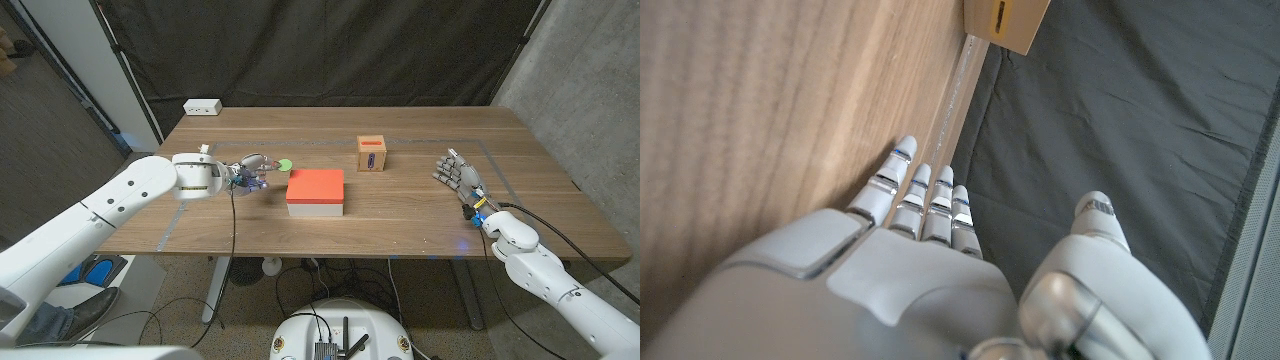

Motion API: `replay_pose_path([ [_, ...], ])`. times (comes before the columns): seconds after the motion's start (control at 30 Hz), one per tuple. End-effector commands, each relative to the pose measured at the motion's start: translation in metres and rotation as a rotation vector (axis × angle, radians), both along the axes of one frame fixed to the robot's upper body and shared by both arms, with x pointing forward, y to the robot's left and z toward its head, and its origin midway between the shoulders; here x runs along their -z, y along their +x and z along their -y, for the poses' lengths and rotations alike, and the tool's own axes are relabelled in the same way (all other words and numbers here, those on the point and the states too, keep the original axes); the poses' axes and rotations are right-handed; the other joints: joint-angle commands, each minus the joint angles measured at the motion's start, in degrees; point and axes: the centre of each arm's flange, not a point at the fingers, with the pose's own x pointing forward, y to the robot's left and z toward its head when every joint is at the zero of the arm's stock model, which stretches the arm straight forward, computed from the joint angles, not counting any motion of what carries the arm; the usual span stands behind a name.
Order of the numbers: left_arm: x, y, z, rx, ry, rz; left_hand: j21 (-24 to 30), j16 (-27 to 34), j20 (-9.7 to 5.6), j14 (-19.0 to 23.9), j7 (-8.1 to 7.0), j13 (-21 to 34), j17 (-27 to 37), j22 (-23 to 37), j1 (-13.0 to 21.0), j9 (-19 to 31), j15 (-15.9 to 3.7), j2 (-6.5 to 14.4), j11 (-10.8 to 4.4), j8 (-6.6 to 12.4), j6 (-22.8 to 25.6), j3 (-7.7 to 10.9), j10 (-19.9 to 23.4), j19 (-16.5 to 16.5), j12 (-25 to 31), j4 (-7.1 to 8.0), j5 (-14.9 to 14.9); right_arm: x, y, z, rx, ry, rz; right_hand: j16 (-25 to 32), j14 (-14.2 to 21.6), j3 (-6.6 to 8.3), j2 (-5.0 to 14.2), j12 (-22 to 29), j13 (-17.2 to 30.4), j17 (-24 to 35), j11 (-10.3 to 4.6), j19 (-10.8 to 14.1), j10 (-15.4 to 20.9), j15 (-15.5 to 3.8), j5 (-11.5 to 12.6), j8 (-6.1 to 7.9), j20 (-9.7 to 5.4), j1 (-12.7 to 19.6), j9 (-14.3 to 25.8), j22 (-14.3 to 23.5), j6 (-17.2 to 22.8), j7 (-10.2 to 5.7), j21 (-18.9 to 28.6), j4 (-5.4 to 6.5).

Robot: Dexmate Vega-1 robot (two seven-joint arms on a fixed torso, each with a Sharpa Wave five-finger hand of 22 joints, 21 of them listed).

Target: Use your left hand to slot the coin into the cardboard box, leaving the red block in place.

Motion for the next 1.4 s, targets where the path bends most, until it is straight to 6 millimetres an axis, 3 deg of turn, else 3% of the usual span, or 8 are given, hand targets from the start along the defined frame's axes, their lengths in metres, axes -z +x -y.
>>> replay_pose_path([
  [0.03,-0.021,-0.004,0.012,-0.026,0.084,0.2,0.1,0.2,-4.26,0.0,0.39,0.2,0.2,-0.8,0.3,0.6,-0.16,0.7,0.06,-0.41,-1.0,0.36,-0.1,-0.4,0.0,0.28,0.1,0.0,-0.015,-0.001,0.015,0.023,0.04,0.2,0.6,0.09,0.35,0.1,0.2,0.0,-0.02,0.4,0.4,-0.07,0.2,0.15,0.05,-0.1,0.3,0.1,0.4,0.18,-0.2,-0.12],
  [0.73,-0.048,-0.013,0.06,-0.237,0.354,0.597,1.8,0.9,-4.3,0.0,0.24,1.2,1.6,-1.6,0.6,0.9,-0.14,1.3,0.44,-1.37,-1.2,0.55,-0.2,-0.8,0.4,0.04,0.2,0.006,-0.039,-0.011,0.001,0.054,0.088,0.2,0.6,0.09,0.38,0.1,0.3,-0.1,0.03,0.6,0.5,-0.11,0.3,0.22,0.02,-0.1,0.3,0.1,0.6,0.26,-0.5,-0.14],
  [1.4,-0.08,0.004,0.089,-0.233,0.613,0.796,2.9,1.0,-4.26,0.3,-0.01,2.4,2.6,-2.2,1.3,1.0,-0.1,1.5,0.63,-2.19,-1.4,0.94,-0.4,-1.6,0.4,0.17,0.4,0.002,-0.056,-0.028,-0.038,0.083,0.188,0.3,1.0,0.06,0.33,-0.2,0.2,-0.3,-0.52,1.6,0.0,-1.14,0.2,0.64,-1.06,-0.1,0.3,0.1,2.1,0.95,-0.7,-0.23],
])
